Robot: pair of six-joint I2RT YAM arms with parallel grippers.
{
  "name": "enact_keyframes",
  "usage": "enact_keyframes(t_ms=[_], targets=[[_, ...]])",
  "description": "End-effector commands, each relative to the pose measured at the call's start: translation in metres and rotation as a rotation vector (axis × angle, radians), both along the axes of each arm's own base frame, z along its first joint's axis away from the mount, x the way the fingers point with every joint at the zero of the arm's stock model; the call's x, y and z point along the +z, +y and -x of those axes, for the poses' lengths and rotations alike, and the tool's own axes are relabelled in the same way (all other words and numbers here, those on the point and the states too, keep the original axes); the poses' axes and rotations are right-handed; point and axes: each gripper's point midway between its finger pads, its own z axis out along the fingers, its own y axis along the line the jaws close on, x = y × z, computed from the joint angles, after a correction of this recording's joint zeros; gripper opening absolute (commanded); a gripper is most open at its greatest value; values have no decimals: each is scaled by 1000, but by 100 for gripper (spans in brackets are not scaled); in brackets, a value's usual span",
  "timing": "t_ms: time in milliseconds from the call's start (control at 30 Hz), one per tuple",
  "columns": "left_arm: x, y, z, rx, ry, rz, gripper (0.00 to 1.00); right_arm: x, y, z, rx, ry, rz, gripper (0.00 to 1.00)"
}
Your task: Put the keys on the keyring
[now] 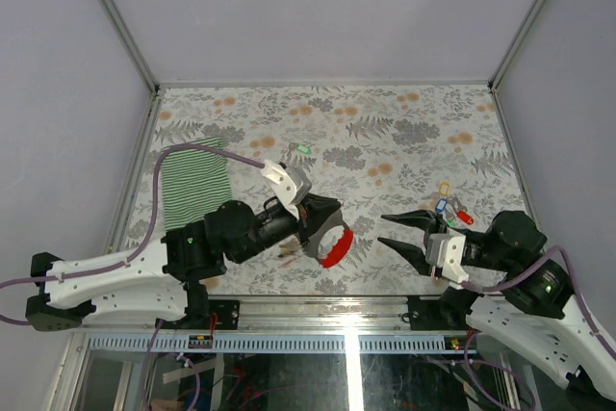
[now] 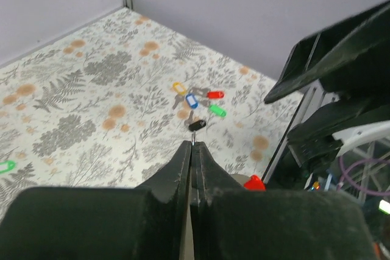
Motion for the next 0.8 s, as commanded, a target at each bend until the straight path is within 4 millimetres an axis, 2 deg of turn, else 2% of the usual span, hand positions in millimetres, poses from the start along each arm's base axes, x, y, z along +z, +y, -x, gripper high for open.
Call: enact_keyframes(t_ms=[0,200,300,500,767], targets=[[-2,8,-2,-5,-69,-100,0,24,3,3,-42,276,-187,52],[12,6,24,-167,-182,-27,0,26,18,1,-61,613,-260,57],[15,10,47,-285,-277,53,0,27,25,2,-23,651,-302,57],[17,22,69,-372,-423,144,0,46,27,12,95,554,-431,54],[19,32,81,-405,-526,230,0,32,37,29,265,345,-401,40]])
